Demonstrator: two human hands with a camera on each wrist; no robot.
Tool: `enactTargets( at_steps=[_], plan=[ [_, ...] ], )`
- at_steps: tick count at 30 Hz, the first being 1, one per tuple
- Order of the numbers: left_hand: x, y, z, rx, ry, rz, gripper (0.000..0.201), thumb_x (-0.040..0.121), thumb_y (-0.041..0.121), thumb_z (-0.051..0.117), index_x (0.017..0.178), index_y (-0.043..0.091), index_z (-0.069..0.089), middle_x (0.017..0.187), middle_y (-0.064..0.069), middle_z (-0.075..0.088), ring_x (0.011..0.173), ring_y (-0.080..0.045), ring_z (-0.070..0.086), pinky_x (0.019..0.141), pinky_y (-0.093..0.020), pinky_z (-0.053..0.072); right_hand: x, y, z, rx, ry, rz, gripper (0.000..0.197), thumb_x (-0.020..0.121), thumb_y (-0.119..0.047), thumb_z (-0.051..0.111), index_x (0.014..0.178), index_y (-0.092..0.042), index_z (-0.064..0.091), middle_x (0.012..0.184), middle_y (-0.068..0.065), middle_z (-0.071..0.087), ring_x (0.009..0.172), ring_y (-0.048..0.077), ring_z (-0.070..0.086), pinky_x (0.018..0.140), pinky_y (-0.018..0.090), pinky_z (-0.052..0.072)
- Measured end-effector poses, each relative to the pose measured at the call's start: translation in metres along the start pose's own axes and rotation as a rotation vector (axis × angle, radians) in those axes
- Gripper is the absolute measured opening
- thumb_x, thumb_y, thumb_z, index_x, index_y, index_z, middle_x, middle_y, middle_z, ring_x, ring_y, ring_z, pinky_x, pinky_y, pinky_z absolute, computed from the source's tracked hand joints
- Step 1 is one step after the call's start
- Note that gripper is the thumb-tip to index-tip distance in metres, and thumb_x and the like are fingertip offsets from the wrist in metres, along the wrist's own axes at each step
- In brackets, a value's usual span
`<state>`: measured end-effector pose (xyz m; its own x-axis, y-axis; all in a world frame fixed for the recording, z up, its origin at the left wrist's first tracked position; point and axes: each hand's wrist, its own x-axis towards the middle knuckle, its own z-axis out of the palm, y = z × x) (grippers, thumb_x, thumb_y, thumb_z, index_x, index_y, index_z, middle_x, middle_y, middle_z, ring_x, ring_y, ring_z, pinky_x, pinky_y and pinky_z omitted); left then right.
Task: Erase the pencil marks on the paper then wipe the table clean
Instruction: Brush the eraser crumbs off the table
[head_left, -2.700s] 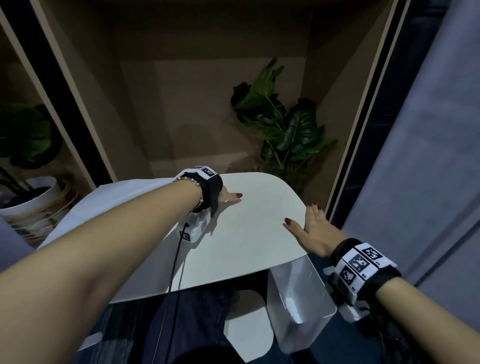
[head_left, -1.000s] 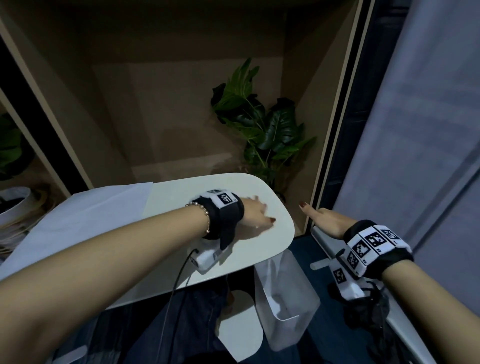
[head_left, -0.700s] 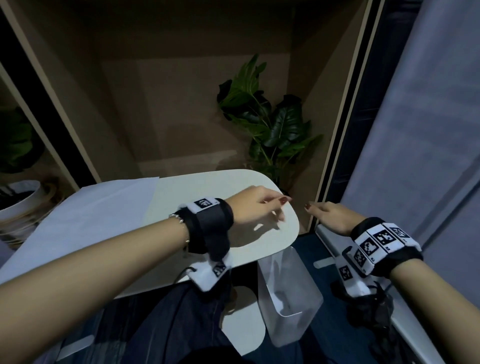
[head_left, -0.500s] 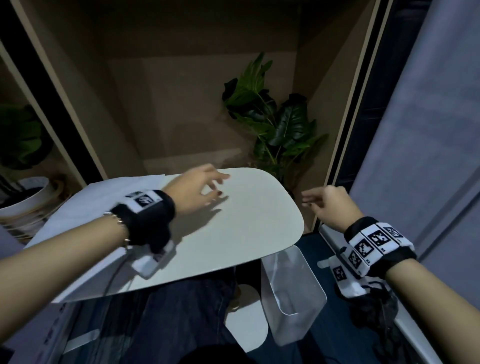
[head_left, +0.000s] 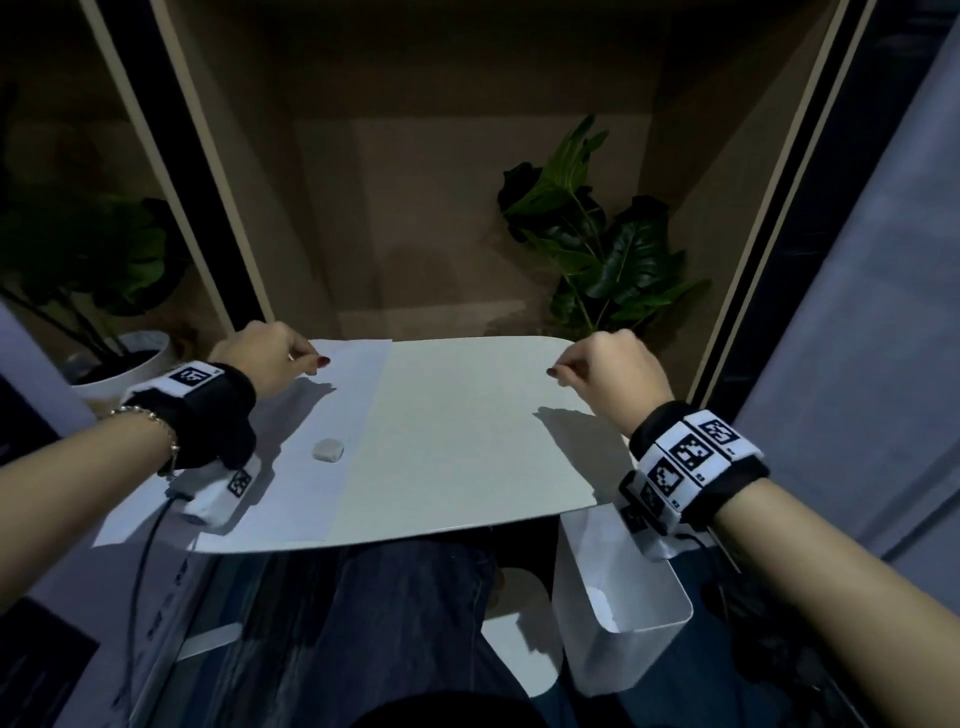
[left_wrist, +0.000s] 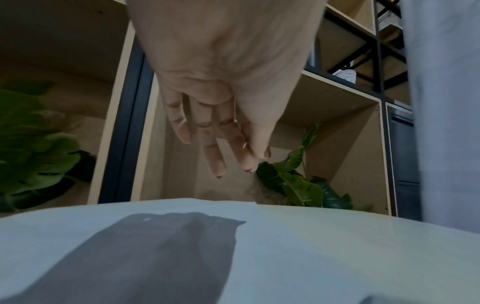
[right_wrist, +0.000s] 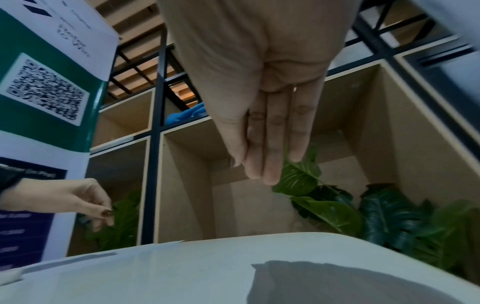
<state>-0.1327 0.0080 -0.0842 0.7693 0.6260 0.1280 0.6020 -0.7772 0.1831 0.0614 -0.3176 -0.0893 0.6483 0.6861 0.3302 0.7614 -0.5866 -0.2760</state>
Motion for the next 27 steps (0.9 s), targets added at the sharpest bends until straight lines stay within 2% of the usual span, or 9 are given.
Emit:
enactTargets(
  at_steps=[7, 10, 12, 14, 19, 21, 22, 24, 27],
  plan=[
    [-0.016, -0.006, 0.015, 0.303, -0.272, 0.044, 0.040, 0.104, 0.046, 0.038, 0.123, 0.026, 0.067, 0.115, -0.003, 0.069, 0.101, -0.023, 0.060, 0.081, -0.029, 0.046, 0.010, -0.098, 0.041, 0.092, -0.360, -0.336, 0.032, 0.102, -0.018, 0.048, 0.126, -0.014, 0.068, 0.120, 0.012, 0.071, 0.108, 0.032, 0.063, 0.088, 0.034, 0.046],
    [-0.023, 0.000, 0.021, 0.395, -0.394, 0.085, 0.040, 0.106, 0.039, 0.032, 0.134, 0.017, 0.049, 0.131, -0.011, 0.056, 0.115, -0.030, 0.053, 0.093, -0.031, 0.038, 0.004, -0.131, 0.058, 0.058, -0.571, -0.440, 0.035, 0.105, -0.022, 0.039, 0.135, -0.015, 0.056, 0.129, 0.017, 0.063, 0.106, 0.033, 0.056, 0.080, 0.032, 0.036],
    [-0.026, 0.002, 0.025, 0.392, -0.447, 0.078, 0.044, 0.107, 0.038, 0.030, 0.145, 0.018, 0.035, 0.150, -0.011, 0.040, 0.128, -0.032, 0.046, 0.104, -0.033, 0.034, 0.000, -0.146, 0.069, 0.034, -0.690, -0.520, 0.043, 0.107, -0.027, 0.038, 0.149, -0.021, 0.039, 0.149, 0.015, 0.045, 0.125, 0.035, 0.049, 0.092, 0.032, 0.035],
    [-0.027, 0.002, 0.027, 0.367, -0.482, 0.057, 0.052, 0.107, 0.039, 0.026, 0.154, 0.021, 0.019, 0.163, -0.007, 0.016, 0.141, -0.031, 0.034, 0.113, -0.035, 0.026, -0.003, -0.155, 0.074, -0.015, -0.746, -0.603, 0.047, 0.107, -0.026, 0.039, 0.153, -0.019, 0.032, 0.159, 0.017, 0.026, 0.142, 0.036, 0.033, 0.109, 0.040, 0.031],
    [-0.029, 0.012, 0.030, 0.260, -0.525, 0.070, 0.053, 0.108, 0.037, 0.023, 0.157, 0.023, 0.011, 0.165, -0.002, 0.000, 0.150, -0.029, 0.014, 0.120, -0.037, 0.012, -0.008, -0.160, 0.071, -0.141, -0.756, -0.648, 0.051, 0.105, -0.028, 0.044, 0.153, -0.016, 0.031, 0.162, 0.012, 0.020, 0.145, 0.033, 0.026, 0.112, 0.044, 0.029],
    [-0.030, 0.020, 0.031, 0.210, -0.552, 0.091, 0.052, 0.108, 0.035, 0.026, 0.157, 0.025, 0.011, 0.165, -0.001, -0.002, 0.151, -0.029, 0.009, 0.121, -0.038, 0.010, -0.011, -0.155, 0.069, -0.130, -0.724, -0.626, 0.046, 0.102, -0.029, 0.049, 0.146, -0.015, 0.043, 0.153, 0.013, 0.039, 0.132, 0.034, 0.044, 0.104, 0.040, 0.037],
    [-0.031, 0.026, 0.031, 0.200, -0.567, 0.113, 0.053, 0.108, 0.036, 0.027, 0.157, 0.026, 0.011, 0.165, -0.001, -0.003, 0.151, -0.028, 0.007, 0.121, -0.038, 0.009, -0.011, -0.151, 0.069, -0.095, -0.668, -0.626, 0.037, 0.100, -0.029, 0.054, 0.133, -0.013, 0.054, 0.136, 0.013, 0.056, 0.117, 0.034, 0.053, 0.094, 0.038, 0.041],
    [-0.033, 0.039, 0.033, 0.220, -0.596, 0.172, 0.056, 0.106, 0.040, 0.030, 0.157, 0.030, 0.009, 0.165, 0.001, -0.005, 0.151, -0.028, 0.005, 0.121, -0.040, 0.009, -0.013, -0.141, 0.066, 0.057, -0.548, -0.578, 0.022, 0.093, -0.028, 0.065, 0.110, -0.014, 0.068, 0.105, 0.005, 0.070, 0.095, 0.025, 0.058, 0.083, 0.033, 0.044],
    [-0.037, 0.062, 0.034, 0.252, -0.643, 0.271, 0.058, 0.105, 0.042, 0.033, 0.156, 0.036, 0.007, 0.164, 0.003, -0.008, 0.151, -0.029, 0.000, 0.121, -0.047, 0.008, -0.013, -0.127, 0.060, 0.189, -0.491, -0.476, 0.024, 0.083, -0.027, 0.077, 0.107, -0.022, 0.076, 0.106, 0.002, 0.073, 0.090, 0.013, 0.058, 0.082, 0.029, 0.047]
  ],
)
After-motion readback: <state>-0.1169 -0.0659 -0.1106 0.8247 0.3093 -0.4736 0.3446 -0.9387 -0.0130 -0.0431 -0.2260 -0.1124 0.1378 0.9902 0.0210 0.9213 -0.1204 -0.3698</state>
